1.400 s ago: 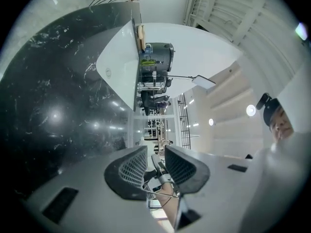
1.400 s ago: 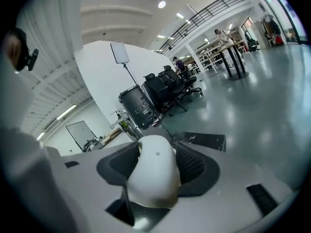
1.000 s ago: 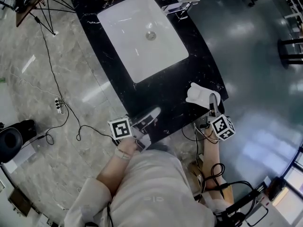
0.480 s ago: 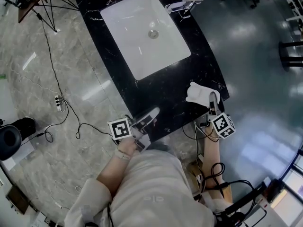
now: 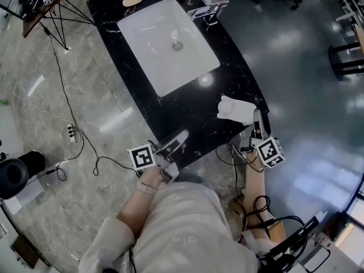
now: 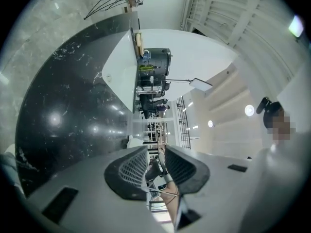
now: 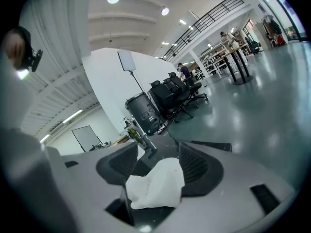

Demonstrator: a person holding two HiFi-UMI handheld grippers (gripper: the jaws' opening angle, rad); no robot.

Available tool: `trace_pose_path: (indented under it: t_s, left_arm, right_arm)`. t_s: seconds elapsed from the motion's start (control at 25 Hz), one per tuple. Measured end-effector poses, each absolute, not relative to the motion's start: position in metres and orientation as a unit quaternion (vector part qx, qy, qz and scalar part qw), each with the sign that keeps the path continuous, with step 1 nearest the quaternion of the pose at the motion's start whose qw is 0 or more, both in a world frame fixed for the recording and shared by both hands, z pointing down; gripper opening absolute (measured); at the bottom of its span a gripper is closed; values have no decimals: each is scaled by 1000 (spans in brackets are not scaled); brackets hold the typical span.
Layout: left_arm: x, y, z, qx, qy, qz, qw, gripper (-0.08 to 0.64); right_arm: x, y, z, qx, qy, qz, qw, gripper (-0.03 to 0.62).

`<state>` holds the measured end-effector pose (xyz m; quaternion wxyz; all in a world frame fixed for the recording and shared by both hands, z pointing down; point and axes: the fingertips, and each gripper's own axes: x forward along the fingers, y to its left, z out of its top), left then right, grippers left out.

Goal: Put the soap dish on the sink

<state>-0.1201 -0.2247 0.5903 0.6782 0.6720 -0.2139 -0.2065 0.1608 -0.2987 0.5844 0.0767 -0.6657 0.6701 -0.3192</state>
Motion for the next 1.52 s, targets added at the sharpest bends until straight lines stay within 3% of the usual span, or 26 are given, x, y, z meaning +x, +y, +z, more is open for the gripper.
trace_pose_path:
  t_s: [0.64, 1.24, 1.52]
  left_arm:
    - [-6, -163, 502, 756, -72, -126, 638, 95]
    - [143, -37, 452, 778, 126, 29, 614, 95]
    - [179, 7, 465, 770, 187, 89, 604, 95]
  right_arm:
    - [216, -150, 416, -673, 645, -237, 274, 255]
    - [307, 70, 401, -768, 481, -182, 382, 255]
    - [307, 122, 433, -778, 428, -177, 425, 255]
